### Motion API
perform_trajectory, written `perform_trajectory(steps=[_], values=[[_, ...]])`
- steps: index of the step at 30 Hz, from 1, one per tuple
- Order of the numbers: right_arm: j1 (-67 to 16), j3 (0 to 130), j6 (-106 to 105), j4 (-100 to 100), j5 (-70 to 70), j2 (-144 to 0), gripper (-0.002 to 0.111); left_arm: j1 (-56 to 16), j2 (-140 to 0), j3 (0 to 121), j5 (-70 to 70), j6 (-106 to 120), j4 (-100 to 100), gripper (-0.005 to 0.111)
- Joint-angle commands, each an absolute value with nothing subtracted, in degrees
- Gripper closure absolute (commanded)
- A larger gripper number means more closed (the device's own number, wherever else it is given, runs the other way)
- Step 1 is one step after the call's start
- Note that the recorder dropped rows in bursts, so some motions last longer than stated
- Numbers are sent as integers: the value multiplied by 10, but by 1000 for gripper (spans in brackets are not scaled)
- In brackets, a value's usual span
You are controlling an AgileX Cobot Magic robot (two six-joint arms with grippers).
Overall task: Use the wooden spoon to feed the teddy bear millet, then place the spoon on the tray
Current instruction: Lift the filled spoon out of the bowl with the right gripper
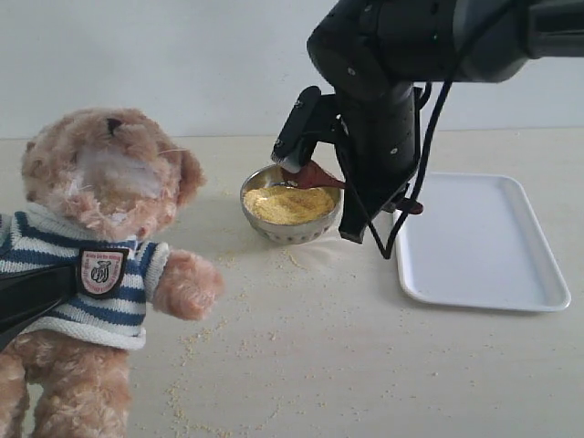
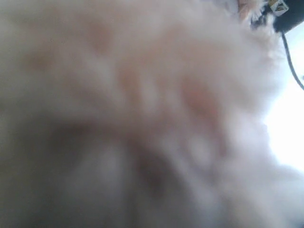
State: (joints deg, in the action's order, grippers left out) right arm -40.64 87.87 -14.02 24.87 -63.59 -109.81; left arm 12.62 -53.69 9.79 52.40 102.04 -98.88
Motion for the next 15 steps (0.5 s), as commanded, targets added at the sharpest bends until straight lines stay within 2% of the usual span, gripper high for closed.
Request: perform_trajectory(steps=[1, 15], values=[[-405, 882, -161, 176, -681, -1053, 108, 128, -538, 100, 537, 1021, -999, 102], [-407, 882, -215, -27, -700, -936, 108, 128, -538, 100, 537, 1021, -999, 102]])
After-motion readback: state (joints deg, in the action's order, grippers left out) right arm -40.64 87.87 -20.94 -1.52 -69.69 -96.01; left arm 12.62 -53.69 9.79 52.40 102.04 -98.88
